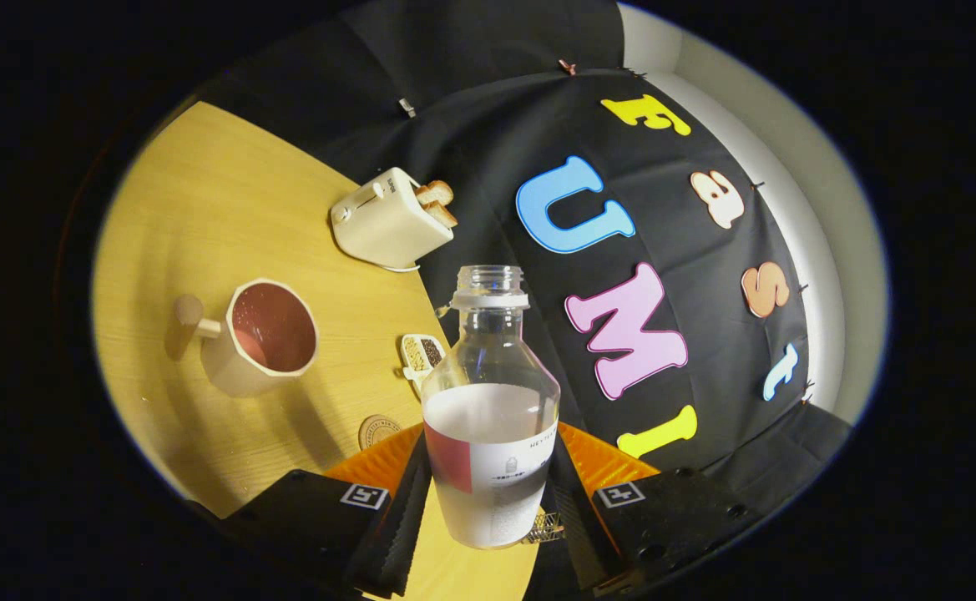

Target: Take the bottle from table, then pour the juice into the cup, finally place the bottle on the coaster

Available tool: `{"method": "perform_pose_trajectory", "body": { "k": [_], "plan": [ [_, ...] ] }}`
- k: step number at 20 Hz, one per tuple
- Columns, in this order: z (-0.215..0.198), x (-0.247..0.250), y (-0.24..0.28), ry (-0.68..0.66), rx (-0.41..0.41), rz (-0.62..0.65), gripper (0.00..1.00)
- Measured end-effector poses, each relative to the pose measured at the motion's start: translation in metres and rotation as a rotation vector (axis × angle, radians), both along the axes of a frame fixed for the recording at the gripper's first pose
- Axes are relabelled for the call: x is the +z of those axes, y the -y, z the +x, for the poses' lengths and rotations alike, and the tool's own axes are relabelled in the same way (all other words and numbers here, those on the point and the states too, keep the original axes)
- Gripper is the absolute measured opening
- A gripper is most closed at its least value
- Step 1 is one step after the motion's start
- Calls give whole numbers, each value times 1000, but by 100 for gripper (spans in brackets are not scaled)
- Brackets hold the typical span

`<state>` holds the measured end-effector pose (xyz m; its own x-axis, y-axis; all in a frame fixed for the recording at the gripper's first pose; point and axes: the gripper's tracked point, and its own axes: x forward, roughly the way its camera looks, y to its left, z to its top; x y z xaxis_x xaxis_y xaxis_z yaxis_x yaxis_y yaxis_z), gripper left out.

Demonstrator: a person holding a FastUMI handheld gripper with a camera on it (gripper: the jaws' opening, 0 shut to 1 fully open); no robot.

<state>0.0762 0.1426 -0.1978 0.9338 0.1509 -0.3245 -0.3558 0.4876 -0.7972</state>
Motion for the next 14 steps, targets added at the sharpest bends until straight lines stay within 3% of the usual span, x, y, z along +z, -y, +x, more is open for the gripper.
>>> {"method": "perform_pose_trajectory", "body": {
  "k": [14],
  "plan": [
    [8,-31,-6,-11,104,-237,75]
  ]
}}
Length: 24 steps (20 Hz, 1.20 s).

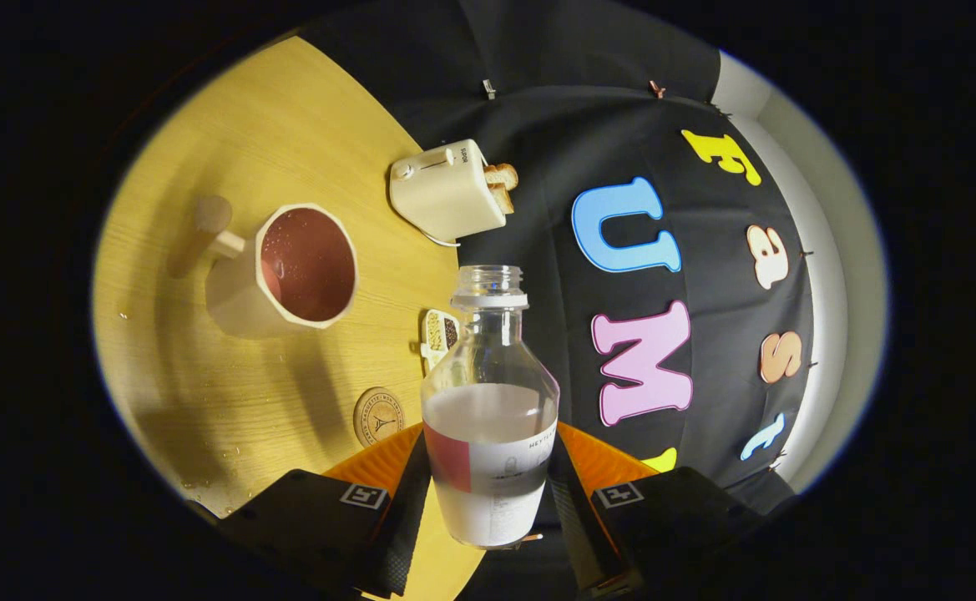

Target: Take the bottle from table, then pour the juice into the cup, finally place the bottle on the coaster

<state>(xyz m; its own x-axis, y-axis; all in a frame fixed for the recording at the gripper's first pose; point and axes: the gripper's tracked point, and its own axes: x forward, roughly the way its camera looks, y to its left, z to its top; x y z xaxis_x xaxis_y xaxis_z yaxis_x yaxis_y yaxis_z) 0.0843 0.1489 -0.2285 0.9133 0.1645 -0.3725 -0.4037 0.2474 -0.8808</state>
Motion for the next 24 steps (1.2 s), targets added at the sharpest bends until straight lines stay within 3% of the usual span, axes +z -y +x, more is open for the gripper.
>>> {"method": "perform_pose_trajectory", "body": {
  "k": [24],
  "plan": [
    [1,-25,-15,20,216,-316,75]
  ]
}}
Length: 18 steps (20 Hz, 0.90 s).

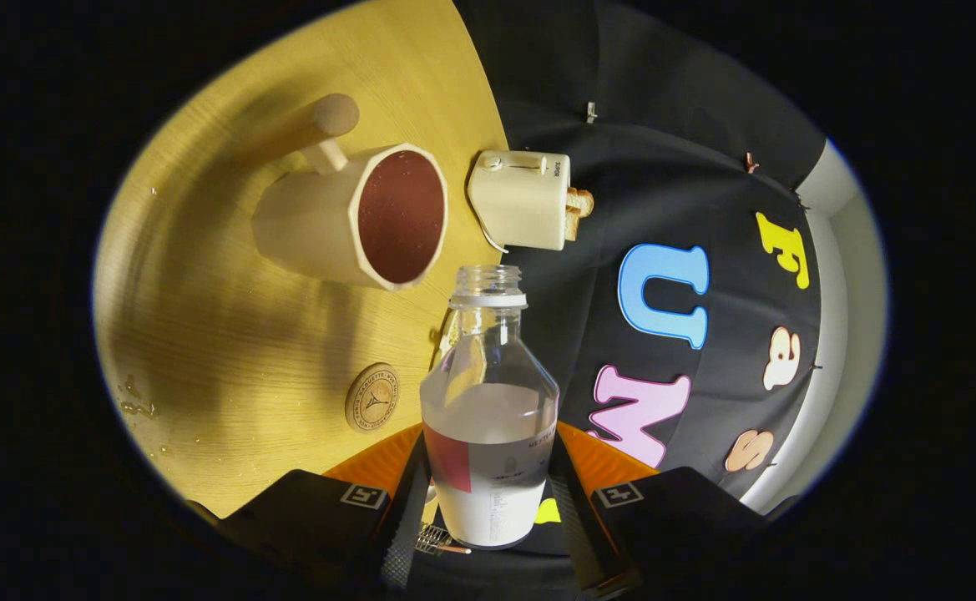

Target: Take the bottle from table, then pour the juice into the cup, finally place the bottle on the coaster

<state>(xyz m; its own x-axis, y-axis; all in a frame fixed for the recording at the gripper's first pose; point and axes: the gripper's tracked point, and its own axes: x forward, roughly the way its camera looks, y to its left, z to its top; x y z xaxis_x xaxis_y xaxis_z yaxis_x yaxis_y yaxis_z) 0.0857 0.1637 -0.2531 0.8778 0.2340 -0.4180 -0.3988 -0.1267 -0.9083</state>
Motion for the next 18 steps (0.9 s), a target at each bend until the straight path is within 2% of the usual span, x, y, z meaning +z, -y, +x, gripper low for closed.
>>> {"method": "perform_pose_trajectory", "body": {
  "k": [3,10,18],
  "plan": [
    [-2,-3,-6,7,40,-36,75],
    [2,-6,-7,4,40,-52,75],
    [4,1,-12,29,80,-75,75]
  ]
}}
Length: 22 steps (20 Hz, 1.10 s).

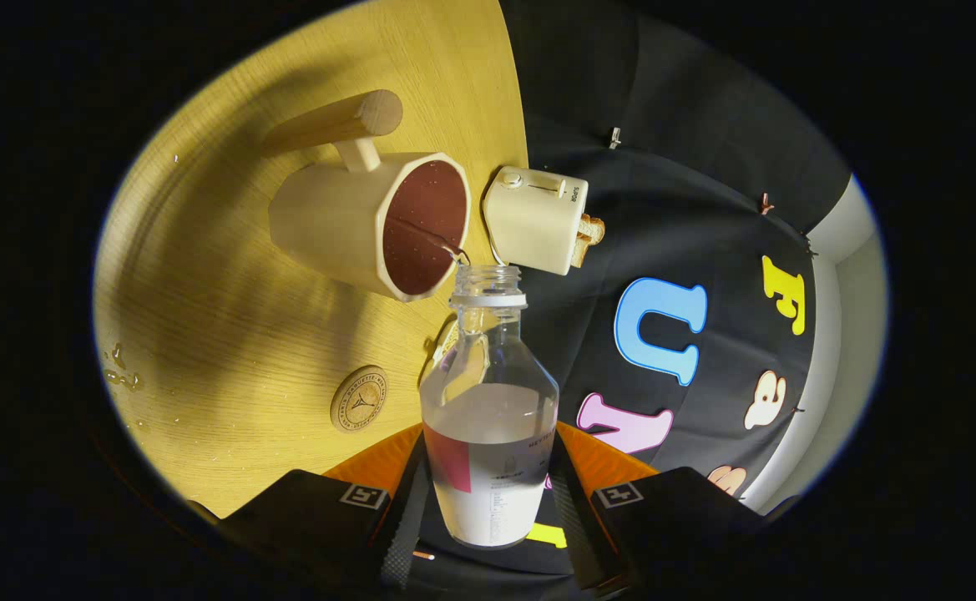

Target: Take the bottle from table, then pour the juice into the cup, finally place the bottle on the coaster

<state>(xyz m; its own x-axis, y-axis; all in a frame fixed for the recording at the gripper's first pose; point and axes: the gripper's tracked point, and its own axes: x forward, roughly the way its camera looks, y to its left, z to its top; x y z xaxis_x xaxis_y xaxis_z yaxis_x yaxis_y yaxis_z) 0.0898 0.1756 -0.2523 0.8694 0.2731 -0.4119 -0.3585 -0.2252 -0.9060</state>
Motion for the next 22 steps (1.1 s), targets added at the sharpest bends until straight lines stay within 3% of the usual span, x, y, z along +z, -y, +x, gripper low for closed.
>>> {"method": "perform_pose_trajectory", "body": {
  "k": [22],
  "plan": [
    [3,8,-16,30,87,-77,75]
  ]
}}
